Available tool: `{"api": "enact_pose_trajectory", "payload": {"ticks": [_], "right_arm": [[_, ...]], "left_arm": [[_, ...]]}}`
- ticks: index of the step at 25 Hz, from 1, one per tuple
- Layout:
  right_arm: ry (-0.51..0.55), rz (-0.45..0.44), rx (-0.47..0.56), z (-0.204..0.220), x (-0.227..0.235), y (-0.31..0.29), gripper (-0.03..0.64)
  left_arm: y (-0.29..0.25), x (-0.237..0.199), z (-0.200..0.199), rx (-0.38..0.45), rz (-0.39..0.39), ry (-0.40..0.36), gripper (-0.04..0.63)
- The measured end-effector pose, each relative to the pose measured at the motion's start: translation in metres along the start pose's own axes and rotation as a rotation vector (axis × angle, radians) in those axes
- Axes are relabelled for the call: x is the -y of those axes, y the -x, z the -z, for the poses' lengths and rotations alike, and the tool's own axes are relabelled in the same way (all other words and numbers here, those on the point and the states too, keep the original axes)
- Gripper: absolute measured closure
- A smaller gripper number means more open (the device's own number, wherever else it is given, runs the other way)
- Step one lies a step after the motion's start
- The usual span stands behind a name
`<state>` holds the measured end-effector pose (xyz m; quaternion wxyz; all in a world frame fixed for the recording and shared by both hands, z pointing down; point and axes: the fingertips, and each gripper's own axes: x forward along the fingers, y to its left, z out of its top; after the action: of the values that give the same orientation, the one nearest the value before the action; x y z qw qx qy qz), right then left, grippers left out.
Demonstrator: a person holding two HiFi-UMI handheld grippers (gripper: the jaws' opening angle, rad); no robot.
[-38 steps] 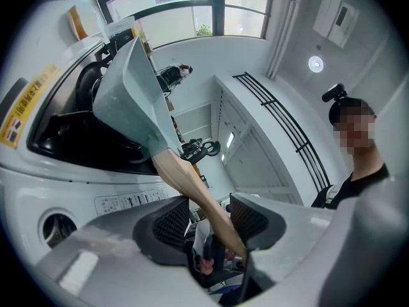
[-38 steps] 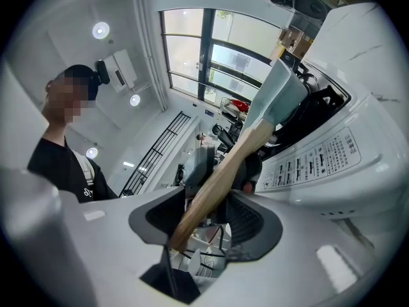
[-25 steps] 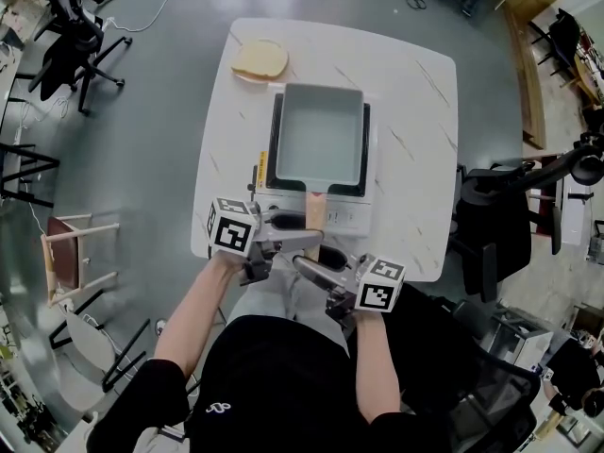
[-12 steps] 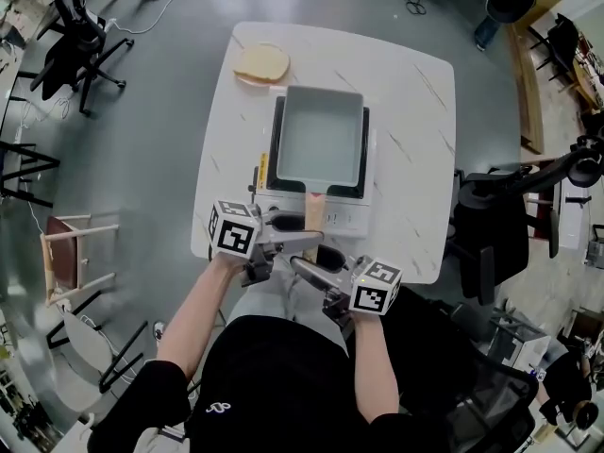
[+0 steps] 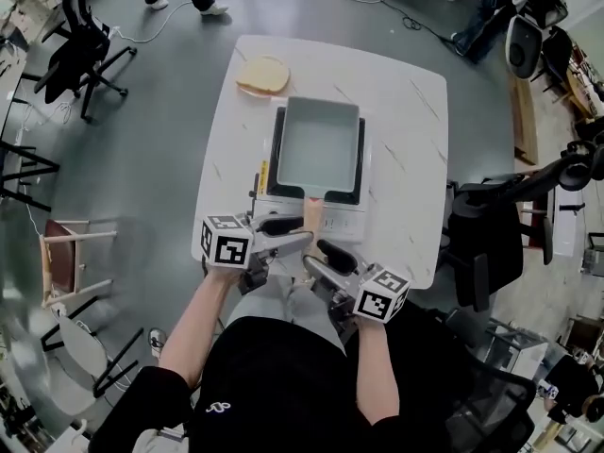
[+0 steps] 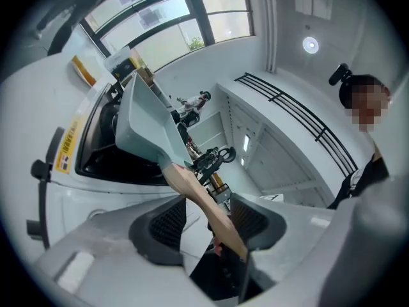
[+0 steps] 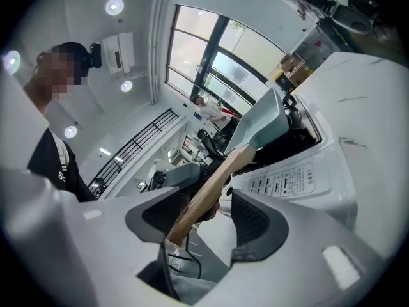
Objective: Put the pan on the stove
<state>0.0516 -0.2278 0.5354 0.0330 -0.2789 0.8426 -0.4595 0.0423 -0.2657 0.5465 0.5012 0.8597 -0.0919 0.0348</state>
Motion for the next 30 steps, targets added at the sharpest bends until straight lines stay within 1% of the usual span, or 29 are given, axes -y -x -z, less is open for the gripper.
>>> {"api": "enact_pose_trajectory", "payload": {"ticks": [3,9,11,13,15,16,17,21,23,26,30], "right_arm": [[0.039,0.041,0.028,-0.010,0.002,0.006,0.388],[0.130,0.078,0.069,-0.033,-0.005,0.009,0.394],[0.160,0.095,0.086,-0.040,-0.008,0.009,0.429],[0.189,0.110,0.107,-0.048,-0.012,0.008,0.461],[0.208,0.118,0.126,-0.055,-0.014,0.006,0.476],[0.216,0.124,0.134,-0.059,-0.016,0.006,0.484],[0.228,0.133,0.142,-0.062,-0.016,0.006,0.497],[0.333,0.210,0.156,-0.075,-0.020,0.005,0.539],[0.387,0.244,0.174,-0.082,-0.025,0.005,0.574],[0.446,0.272,0.201,-0.094,-0.031,0.005,0.601],[0.497,0.291,0.225,-0.109,-0.038,0.005,0.629]], "left_arm": [[0.011,0.003,-0.011,0.059,-0.044,-0.026,0.385],[0.025,0.012,-0.032,0.150,-0.122,-0.105,0.387],[0.029,0.016,-0.037,0.173,-0.145,-0.136,0.391],[0.033,0.021,-0.042,0.196,-0.168,-0.167,0.407],[0.037,0.025,-0.048,0.221,-0.190,-0.196,0.431],[0.038,0.028,-0.050,0.230,-0.198,-0.210,0.455],[0.039,0.032,-0.052,0.236,-0.205,-0.226,0.493],[0.041,0.044,-0.059,0.253,-0.247,-0.306,0.523],[0.042,0.049,-0.063,0.267,-0.275,-0.344,0.533],[0.044,0.056,-0.071,0.296,-0.327,-0.404,0.585],[0.043,0.066,-0.083,0.330,-0.373,-0.461,0.594]]}}
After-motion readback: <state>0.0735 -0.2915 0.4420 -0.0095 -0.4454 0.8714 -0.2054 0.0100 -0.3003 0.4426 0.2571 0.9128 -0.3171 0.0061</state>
